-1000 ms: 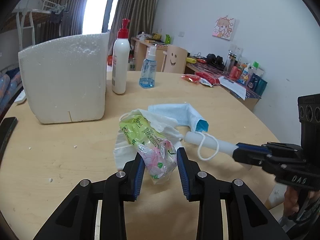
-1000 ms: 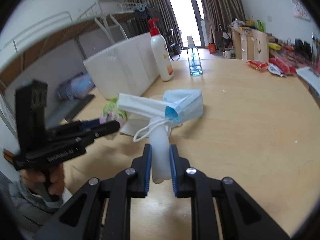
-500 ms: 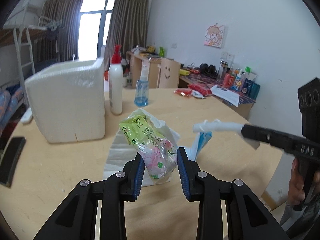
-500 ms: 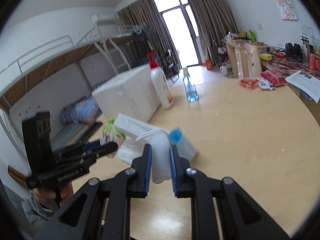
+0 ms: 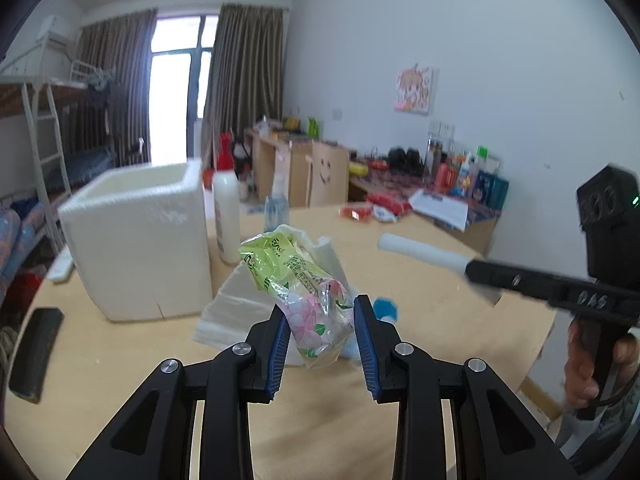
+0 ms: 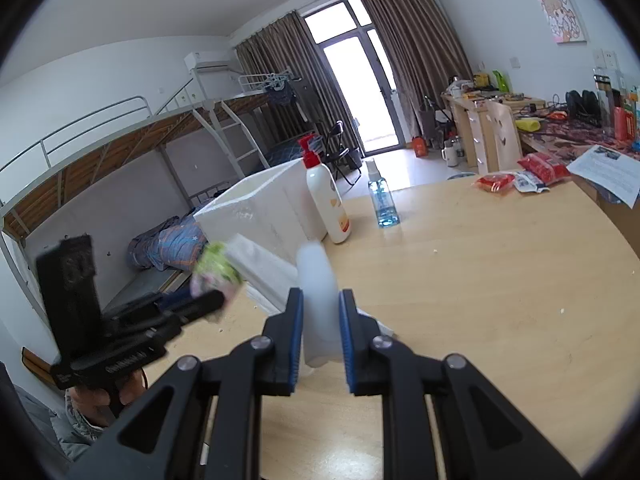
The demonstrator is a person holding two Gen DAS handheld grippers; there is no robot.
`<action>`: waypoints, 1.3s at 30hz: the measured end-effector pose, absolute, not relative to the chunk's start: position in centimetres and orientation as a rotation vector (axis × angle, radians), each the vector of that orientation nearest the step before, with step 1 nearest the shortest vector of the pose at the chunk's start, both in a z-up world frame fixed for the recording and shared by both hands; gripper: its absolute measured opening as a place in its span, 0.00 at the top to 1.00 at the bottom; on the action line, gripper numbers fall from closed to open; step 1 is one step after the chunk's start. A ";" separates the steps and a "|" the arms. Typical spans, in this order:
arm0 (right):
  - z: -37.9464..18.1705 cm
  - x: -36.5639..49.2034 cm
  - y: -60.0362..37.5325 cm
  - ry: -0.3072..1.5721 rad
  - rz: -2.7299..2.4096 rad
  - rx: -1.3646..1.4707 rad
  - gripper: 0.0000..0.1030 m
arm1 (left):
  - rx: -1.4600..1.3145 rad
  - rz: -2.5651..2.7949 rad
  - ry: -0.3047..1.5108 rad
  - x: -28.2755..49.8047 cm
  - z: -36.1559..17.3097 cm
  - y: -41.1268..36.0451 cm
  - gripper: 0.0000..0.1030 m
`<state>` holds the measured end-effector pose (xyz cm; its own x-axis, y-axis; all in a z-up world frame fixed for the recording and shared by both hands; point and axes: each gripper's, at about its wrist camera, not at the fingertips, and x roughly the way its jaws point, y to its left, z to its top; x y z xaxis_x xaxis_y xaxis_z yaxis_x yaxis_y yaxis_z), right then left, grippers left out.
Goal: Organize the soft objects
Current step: 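Lift the floral packet with the left gripper while the right gripper lifts the white tube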
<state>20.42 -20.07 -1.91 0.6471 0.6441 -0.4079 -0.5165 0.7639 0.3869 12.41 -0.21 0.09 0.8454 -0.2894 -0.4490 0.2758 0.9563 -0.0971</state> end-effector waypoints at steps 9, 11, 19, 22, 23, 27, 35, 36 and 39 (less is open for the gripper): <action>-1.5 20.1 -20.2 0.543 0.682 0.243 0.80 | 0.027 -0.244 0.638 14.6 -2.0 -0.2 0.69; -1.6 20.0 -20.2 0.540 0.679 0.240 0.80 | 0.004 -0.256 0.631 14.4 -2.3 0.1 0.69; -1.5 19.8 -20.0 0.539 0.681 0.242 0.80 | 0.004 -0.246 0.575 13.6 -1.4 0.3 0.70; -1.6 19.6 -19.8 0.540 0.686 0.233 0.80 | 0.011 -0.244 0.553 13.2 -0.9 0.2 0.70; -1.6 19.7 -19.7 0.541 0.687 0.229 0.80 | 0.012 -0.249 0.545 13.1 -0.8 0.1 0.70; -1.3 19.5 -19.4 0.534 0.697 0.219 0.80 | 0.008 -0.237 0.534 12.7 -0.4 0.2 0.70; -0.8 19.1 -18.3 0.513 0.717 0.192 0.80 | 0.003 -0.199 0.483 11.7 0.7 1.6 0.71; -0.7 19.1 -18.2 0.509 0.723 0.186 0.80 | 0.008 -0.190 0.475 11.5 0.9 1.7 0.71; -0.4 18.7 -17.5 0.495 0.738 0.172 0.80 | 0.013 -0.172 0.453 10.9 1.5 2.0 0.71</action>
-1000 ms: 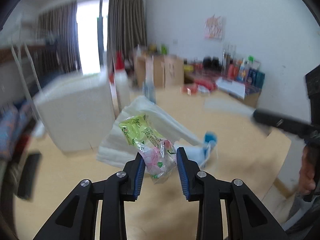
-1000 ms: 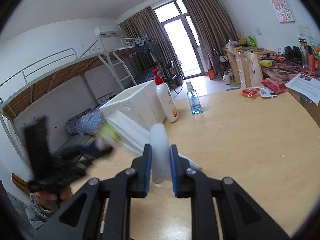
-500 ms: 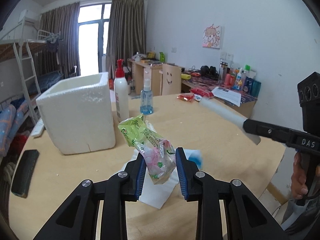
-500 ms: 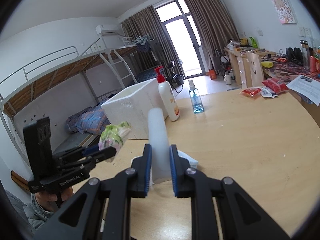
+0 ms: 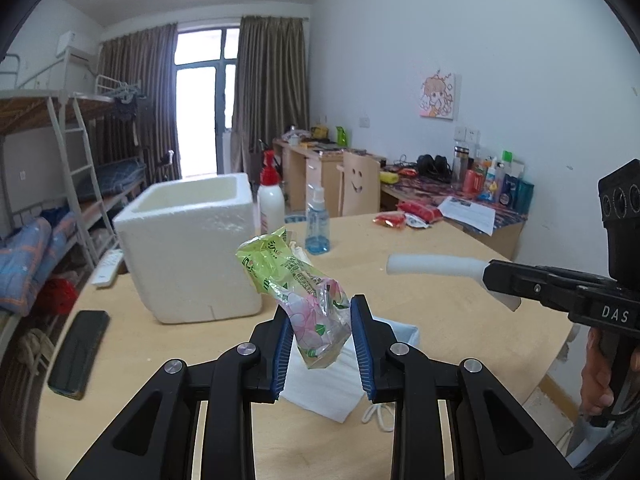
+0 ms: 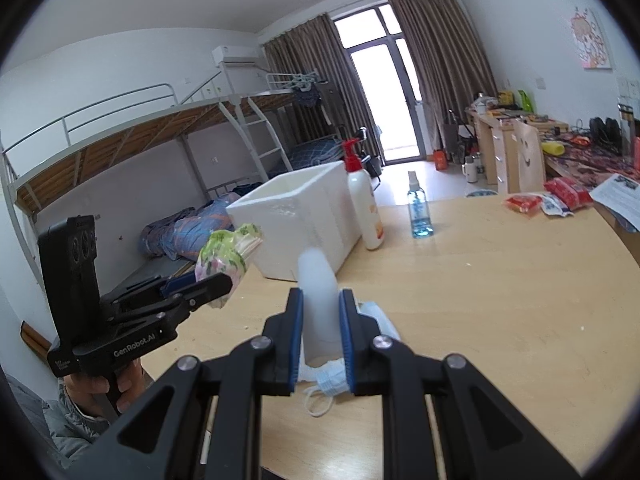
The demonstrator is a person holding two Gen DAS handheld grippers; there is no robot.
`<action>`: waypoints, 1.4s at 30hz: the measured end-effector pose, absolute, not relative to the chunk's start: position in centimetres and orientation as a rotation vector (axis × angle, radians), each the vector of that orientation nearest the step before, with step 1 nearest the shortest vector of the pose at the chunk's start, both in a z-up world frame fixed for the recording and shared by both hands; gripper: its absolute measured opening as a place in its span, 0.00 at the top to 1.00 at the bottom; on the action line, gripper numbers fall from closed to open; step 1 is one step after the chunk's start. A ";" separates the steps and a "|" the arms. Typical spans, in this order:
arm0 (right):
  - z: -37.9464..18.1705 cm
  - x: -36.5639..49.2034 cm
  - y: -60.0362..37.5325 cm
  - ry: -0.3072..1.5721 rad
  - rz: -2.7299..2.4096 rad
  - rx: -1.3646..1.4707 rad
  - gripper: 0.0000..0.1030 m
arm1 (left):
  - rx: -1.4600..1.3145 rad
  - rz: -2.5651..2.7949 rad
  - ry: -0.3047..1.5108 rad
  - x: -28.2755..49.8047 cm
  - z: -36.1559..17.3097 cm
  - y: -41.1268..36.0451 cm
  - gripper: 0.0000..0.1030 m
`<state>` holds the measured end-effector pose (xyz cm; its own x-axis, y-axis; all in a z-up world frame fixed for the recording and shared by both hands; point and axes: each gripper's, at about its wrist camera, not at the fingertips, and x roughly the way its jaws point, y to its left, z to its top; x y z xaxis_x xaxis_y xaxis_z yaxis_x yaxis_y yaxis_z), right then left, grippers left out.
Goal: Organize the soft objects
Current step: 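Lift the floral packet with the left gripper while the right gripper lifts the white tube, then carry the floral packet and white tube with both grippers over the foam box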
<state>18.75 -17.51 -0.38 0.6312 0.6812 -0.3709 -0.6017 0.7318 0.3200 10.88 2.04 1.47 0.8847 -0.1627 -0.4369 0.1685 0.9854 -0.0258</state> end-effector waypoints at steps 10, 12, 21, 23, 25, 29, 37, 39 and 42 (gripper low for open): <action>1.0 16.6 -15.3 0.421 0.743 0.098 0.80 | 0.020 -0.090 0.383 8.4 3.2 3.0 0.71; 1.3 16.2 -14.8 0.404 0.742 0.086 0.80 | 0.023 -0.075 0.371 7.8 3.6 3.2 0.71; 2.1 14.3 -13.0 0.356 0.785 0.051 0.80 | 0.033 0.017 0.330 5.5 4.2 4.4 0.71; 2.1 14.0 -12.4 0.345 0.781 0.048 0.80 | 0.037 0.050 0.322 5.1 4.3 4.7 0.71; 2.3 13.6 -11.7 0.332 0.778 0.034 0.80 | 0.043 0.087 0.312 4.8 4.4 4.9 0.71; 2.3 13.1 -10.3 0.304 0.774 0.004 0.80 | 0.033 0.133 0.299 4.4 4.6 5.6 0.71; 2.3 12.8 -8.4 0.275 0.806 -0.042 0.80 | 0.048 0.219 0.252 3.2 4.9 6.1 0.71; 2.3 12.9 -8.1 0.276 0.812 -0.046 0.80 | 0.042 0.242 0.241 2.7 4.8 6.3 0.71; 2.1 13.1 -7.7 0.282 0.808 -0.052 0.80 | 0.035 0.252 0.239 2.3 4.7 6.5 0.71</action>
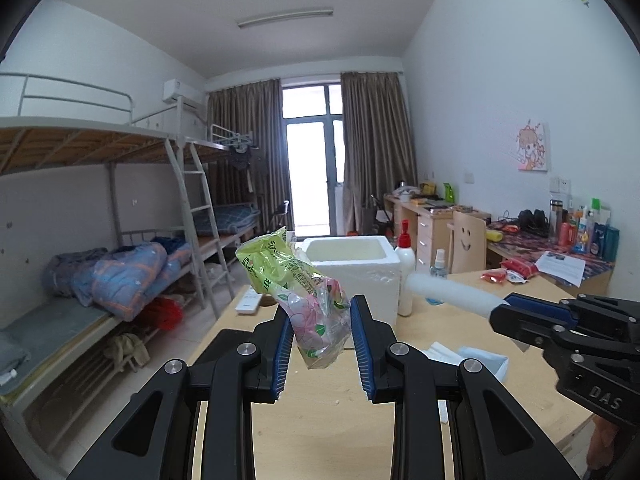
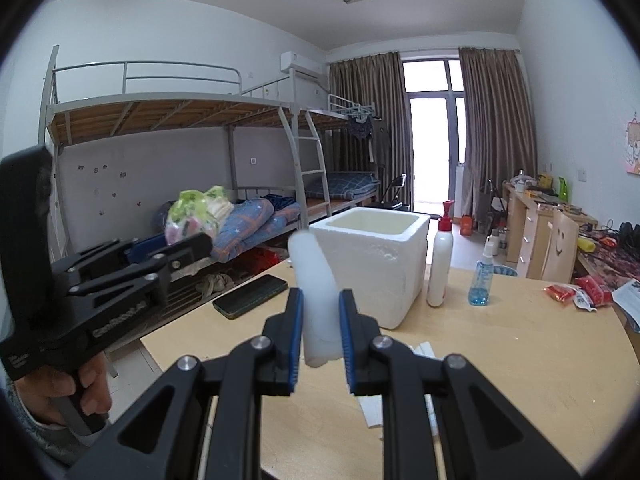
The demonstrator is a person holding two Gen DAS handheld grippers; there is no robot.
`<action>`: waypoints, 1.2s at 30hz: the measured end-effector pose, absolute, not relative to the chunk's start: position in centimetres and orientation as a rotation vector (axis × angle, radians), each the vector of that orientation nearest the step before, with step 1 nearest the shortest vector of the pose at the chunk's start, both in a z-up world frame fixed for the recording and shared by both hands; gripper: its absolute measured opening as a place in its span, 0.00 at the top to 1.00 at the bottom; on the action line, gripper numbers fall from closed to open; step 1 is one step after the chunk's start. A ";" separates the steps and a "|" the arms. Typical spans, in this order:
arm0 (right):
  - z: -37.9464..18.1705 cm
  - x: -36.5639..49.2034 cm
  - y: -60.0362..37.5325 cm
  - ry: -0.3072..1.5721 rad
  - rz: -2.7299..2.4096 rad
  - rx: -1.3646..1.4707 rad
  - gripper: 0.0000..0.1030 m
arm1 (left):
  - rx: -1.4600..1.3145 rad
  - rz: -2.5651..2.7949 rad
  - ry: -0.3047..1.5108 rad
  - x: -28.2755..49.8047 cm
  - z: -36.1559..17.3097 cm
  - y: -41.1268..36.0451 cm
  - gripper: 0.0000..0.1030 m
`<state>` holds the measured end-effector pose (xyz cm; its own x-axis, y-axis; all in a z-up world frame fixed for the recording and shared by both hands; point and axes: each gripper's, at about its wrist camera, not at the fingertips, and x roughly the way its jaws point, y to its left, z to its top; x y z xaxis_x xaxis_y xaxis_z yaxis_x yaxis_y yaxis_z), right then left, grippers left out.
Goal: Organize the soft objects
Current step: 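Carry the floral packet and white tube with both grippers over the foam box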
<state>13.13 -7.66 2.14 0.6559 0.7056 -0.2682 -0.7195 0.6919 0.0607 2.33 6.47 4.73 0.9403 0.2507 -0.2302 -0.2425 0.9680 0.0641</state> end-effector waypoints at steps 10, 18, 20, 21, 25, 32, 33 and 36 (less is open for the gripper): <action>2.0 13.7 -6.8 0.302 0.817 -0.066 0.79 | 0.037 0.230 0.261 3.8 4.5 6.8 0.71; 2.9 14.6 -7.0 0.300 0.791 -0.060 0.79 | 0.036 0.217 0.263 5.2 4.8 7.7 0.71; 3.2 14.8 -7.1 0.295 0.785 -0.059 0.79 | 0.038 0.211 0.263 5.6 4.9 7.6 0.71; 3.5 14.9 -7.1 0.291 0.780 -0.060 0.79 | 0.042 0.210 0.262 5.8 5.1 7.6 0.71; 4.0 15.5 -7.1 0.286 0.770 -0.058 0.80 | 0.044 0.195 0.260 6.6 5.8 7.6 0.71; 5.0 16.7 -6.7 0.280 0.767 -0.058 0.79 | 0.046 0.163 0.239 7.9 7.1 7.9 0.71; 5.1 16.9 -6.6 0.279 0.766 -0.057 0.79 | 0.043 0.159 0.241 8.2 7.3 8.0 0.71; 5.5 17.6 -6.4 0.282 0.771 -0.051 0.79 | 0.043 0.152 0.242 8.9 7.6 8.1 0.71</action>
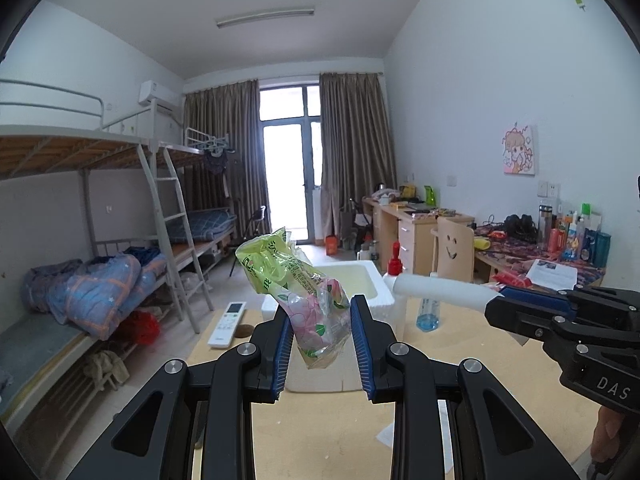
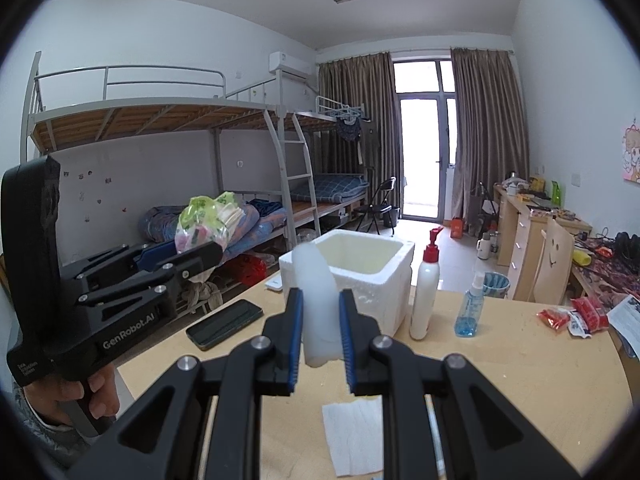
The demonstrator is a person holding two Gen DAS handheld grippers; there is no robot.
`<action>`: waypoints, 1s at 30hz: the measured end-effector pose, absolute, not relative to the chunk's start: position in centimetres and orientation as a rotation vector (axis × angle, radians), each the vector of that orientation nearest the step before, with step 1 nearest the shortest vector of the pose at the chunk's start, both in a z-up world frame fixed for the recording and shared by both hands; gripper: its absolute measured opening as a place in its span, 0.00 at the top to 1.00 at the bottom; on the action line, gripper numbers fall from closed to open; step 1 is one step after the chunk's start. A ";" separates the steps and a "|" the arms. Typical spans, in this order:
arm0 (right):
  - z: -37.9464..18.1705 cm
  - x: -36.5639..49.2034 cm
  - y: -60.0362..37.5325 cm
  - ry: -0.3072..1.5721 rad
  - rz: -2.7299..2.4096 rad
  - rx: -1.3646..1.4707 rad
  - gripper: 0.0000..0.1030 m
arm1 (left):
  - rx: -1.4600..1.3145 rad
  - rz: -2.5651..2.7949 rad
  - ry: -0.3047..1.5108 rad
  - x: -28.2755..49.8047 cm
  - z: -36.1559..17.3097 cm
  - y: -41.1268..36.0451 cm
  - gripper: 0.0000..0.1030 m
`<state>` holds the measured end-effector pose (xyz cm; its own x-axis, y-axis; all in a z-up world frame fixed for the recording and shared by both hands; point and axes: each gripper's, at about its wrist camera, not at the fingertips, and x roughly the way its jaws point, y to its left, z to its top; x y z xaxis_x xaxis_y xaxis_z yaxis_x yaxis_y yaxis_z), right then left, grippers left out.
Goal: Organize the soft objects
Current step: 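Carry the floral packet and white tube with both grippers over the foam box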
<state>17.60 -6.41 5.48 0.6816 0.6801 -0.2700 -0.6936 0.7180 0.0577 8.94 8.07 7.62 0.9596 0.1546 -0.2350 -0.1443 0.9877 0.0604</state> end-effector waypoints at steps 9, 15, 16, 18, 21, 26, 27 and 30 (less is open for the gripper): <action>6.4 19.6 -5.1 0.300 0.771 -0.064 0.79 | 0.028 0.099 0.273 11.6 8.4 9.0 0.71; 7.3 21.2 -4.3 0.305 0.755 -0.057 0.79 | 0.030 0.085 0.279 13.4 9.0 9.5 0.71; 7.4 21.5 -4.2 0.306 0.757 -0.058 0.79 | 0.029 0.086 0.279 13.7 9.0 9.6 0.71; 7.5 21.9 -3.8 0.308 0.755 -0.059 0.79 | 0.026 0.080 0.284 14.3 9.0 10.0 0.71; 7.5 22.6 -3.2 0.314 0.748 -0.071 0.79 | 0.022 0.081 0.296 15.3 9.0 10.5 0.71; 7.7 24.5 -2.6 0.343 0.729 -0.069 0.79 | 0.016 0.081 0.317 17.1 8.9 11.1 0.71; 7.8 24.8 -2.5 0.344 0.723 -0.074 0.79 | 0.016 0.083 0.323 17.5 8.8 11.2 0.71; 8.0 25.8 -2.2 0.349 0.716 -0.084 0.79 | 0.019 0.088 0.334 18.5 8.8 11.4 0.71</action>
<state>25.75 -2.22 7.99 0.6996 0.6277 -0.3414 -0.6555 0.7539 0.0430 18.53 11.40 8.77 0.9409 0.0890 -0.3267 -0.0827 0.9960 0.0332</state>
